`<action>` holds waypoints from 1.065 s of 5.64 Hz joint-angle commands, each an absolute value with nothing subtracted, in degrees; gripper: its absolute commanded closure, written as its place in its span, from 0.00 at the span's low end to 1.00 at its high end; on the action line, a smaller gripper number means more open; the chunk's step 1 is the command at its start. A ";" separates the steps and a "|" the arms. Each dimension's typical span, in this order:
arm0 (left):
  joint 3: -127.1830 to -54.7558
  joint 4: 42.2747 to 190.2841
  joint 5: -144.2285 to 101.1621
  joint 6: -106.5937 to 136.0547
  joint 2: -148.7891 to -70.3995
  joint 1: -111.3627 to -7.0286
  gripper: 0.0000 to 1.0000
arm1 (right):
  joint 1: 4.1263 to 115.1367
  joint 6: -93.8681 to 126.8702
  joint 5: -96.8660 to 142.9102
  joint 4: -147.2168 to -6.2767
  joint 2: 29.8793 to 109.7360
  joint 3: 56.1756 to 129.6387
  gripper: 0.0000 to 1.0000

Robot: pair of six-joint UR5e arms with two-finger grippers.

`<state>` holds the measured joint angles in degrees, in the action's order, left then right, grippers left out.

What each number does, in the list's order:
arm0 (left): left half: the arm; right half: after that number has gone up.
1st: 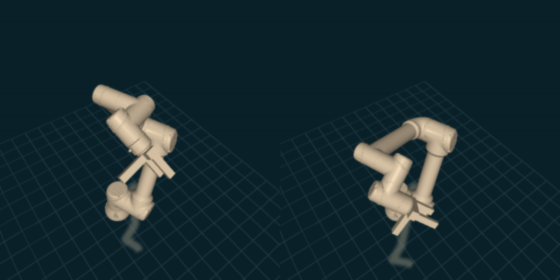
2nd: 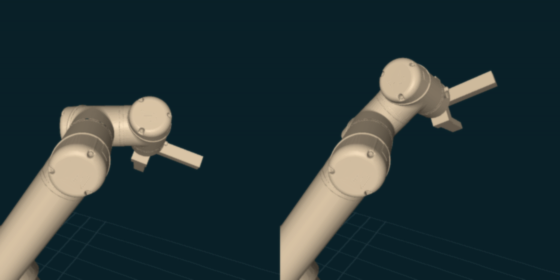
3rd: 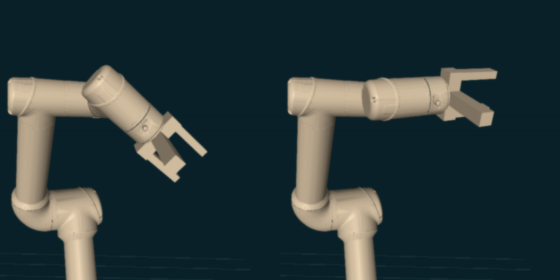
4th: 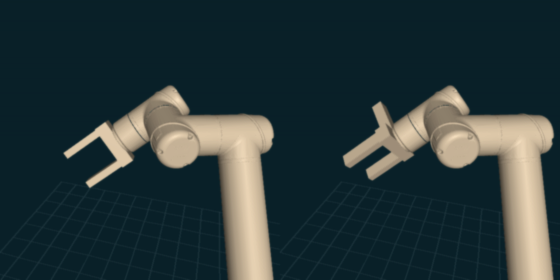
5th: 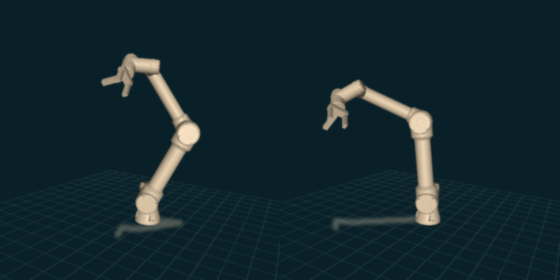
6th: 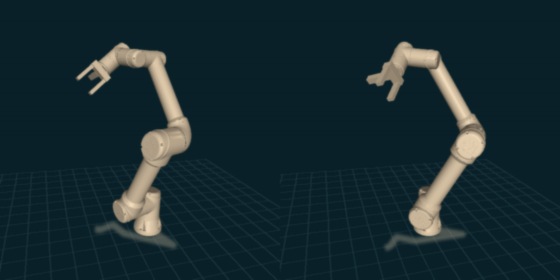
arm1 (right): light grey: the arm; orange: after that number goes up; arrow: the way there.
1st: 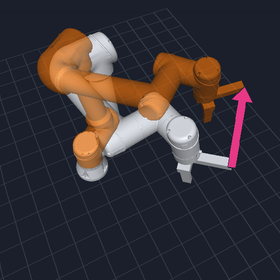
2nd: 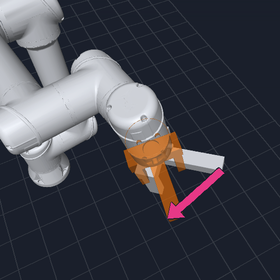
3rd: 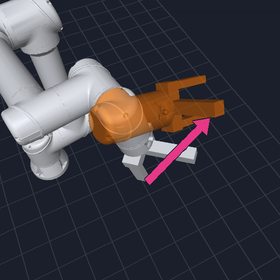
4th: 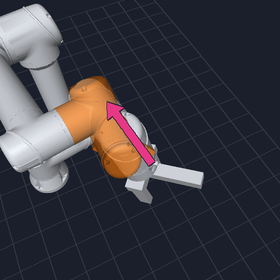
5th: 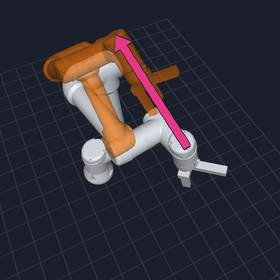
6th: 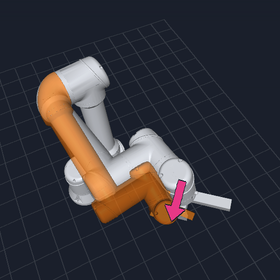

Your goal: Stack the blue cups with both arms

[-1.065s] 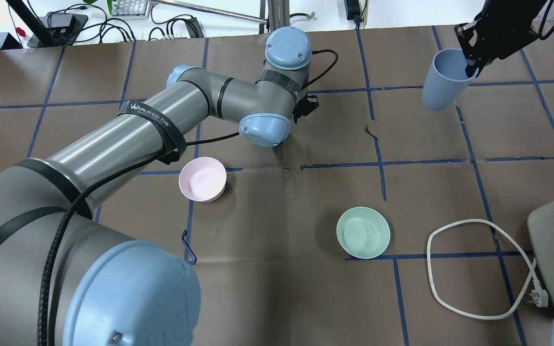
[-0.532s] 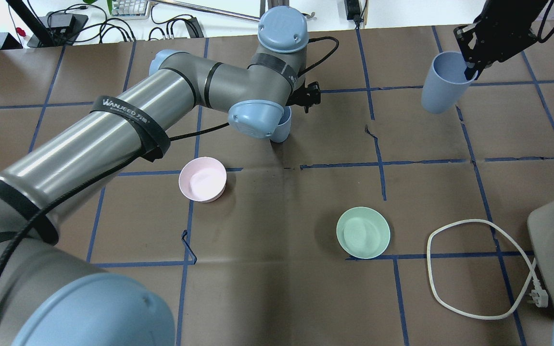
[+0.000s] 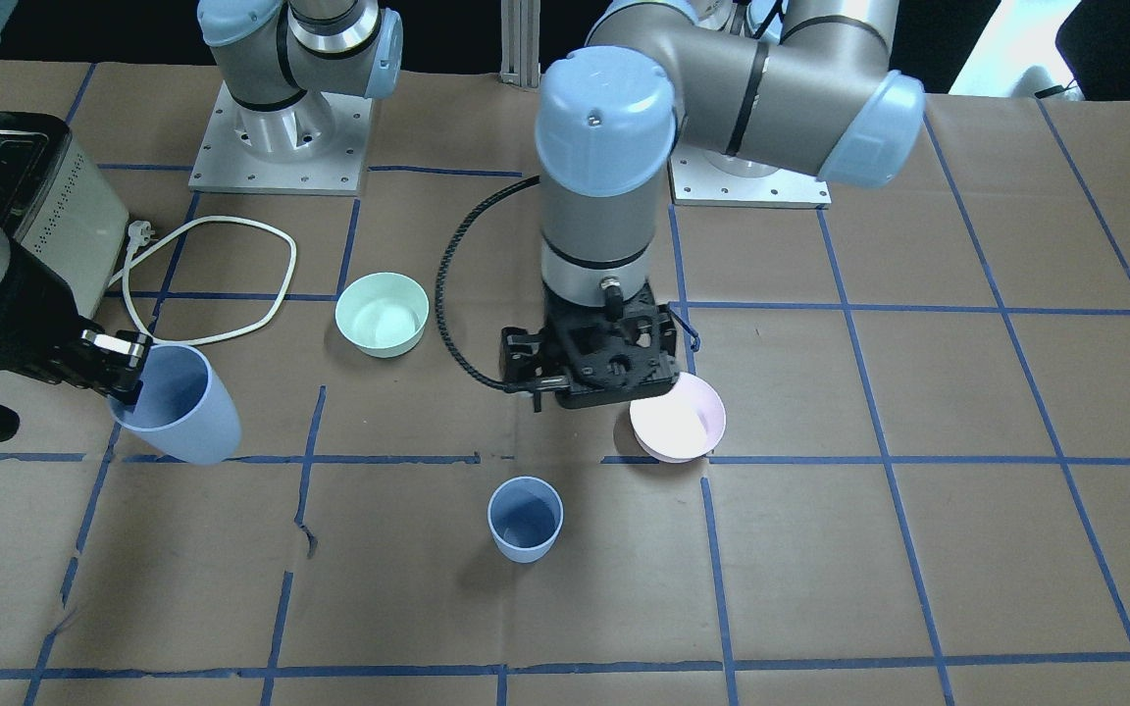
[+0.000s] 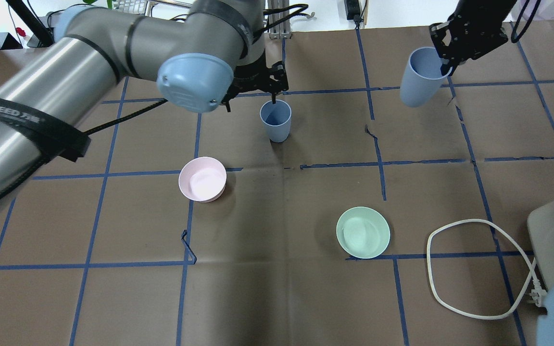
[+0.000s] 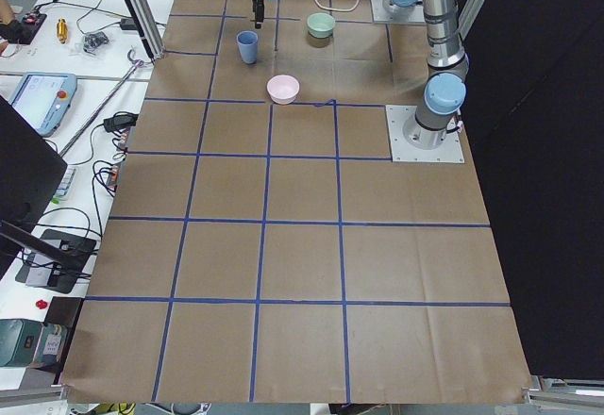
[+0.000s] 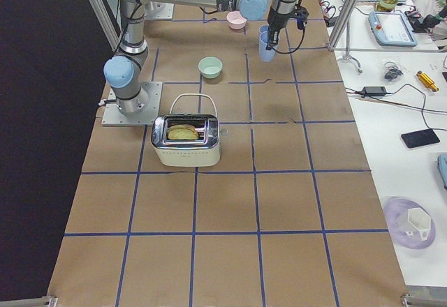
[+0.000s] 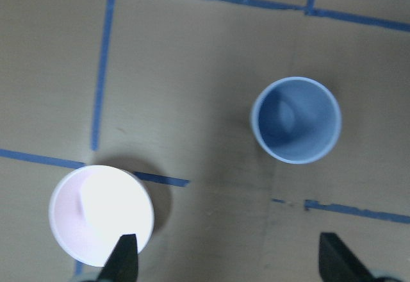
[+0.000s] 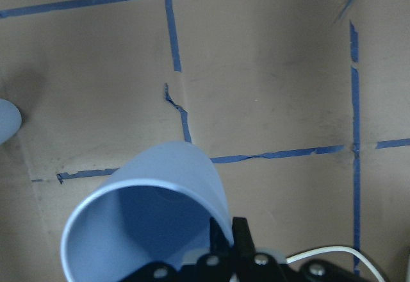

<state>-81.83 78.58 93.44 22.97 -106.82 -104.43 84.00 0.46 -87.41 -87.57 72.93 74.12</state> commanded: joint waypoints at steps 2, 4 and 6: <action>-83.41 95.14 92.99 7.21 -95.05 -93.61 0.00 | 94.44 16.19 -87.28 -92.97 71.37 74.09 0.91; -84.62 97.21 91.76 4.42 -90.72 -93.95 0.00 | 104.72 32.00 -87.28 -95.96 68.14 71.83 0.92; -87.52 91.73 92.46 2.55 -90.87 -93.69 0.00 | 108.62 37.43 -87.45 -96.32 62.78 67.68 0.92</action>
